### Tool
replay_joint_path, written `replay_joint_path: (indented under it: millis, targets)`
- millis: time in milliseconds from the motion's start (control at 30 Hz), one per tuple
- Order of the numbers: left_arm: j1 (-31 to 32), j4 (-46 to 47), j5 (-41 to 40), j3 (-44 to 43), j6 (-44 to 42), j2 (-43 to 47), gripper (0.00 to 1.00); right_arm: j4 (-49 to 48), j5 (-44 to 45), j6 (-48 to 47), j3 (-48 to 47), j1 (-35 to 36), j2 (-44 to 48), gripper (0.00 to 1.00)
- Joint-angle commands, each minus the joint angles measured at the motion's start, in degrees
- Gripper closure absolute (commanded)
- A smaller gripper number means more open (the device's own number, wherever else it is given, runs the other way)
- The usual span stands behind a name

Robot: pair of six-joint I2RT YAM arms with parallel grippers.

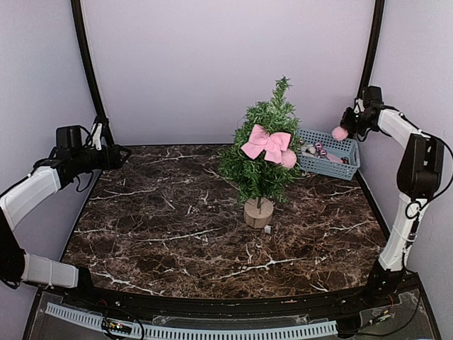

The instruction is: Decorate the small christmas tree

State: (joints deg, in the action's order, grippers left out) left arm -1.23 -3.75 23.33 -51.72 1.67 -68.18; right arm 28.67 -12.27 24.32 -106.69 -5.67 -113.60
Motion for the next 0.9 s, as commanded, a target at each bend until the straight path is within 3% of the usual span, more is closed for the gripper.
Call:
replay_joint_path:
  millis: [0, 167, 467, 667, 867]
  targets:
    - [1.9, 2.6, 2.3, 2.2, 0.4, 4.2, 0.19, -0.4, -3.2, -0.7, 7.5, 1.5, 8.5, 1.0]
    - [12.9, 1.4, -3.1, 3.2, 2.5, 6.5, 0.2, 3.4, -0.2, -1.8, 19.0, 6.2, 23.1, 1.0]
    - [31.1, 6.6, -8.6, 11.4, 19.3, 13.7, 0.22, 7.7, 3.4, 4.9, 40.9, 16.9, 48.4, 1.0]
    - [43.8, 9.4, -14.2, 10.4, 24.7, 16.6, 0.22, 5.3, -8.5, 9.5, 46.9, 20.2, 61.4, 1.0]
    - [55.2, 14.9, -17.0, 5.9, 26.5, 12.8, 0.22, -4.0, -16.7, 14.2, 55.1, 31.8, 70.3, 1.0]
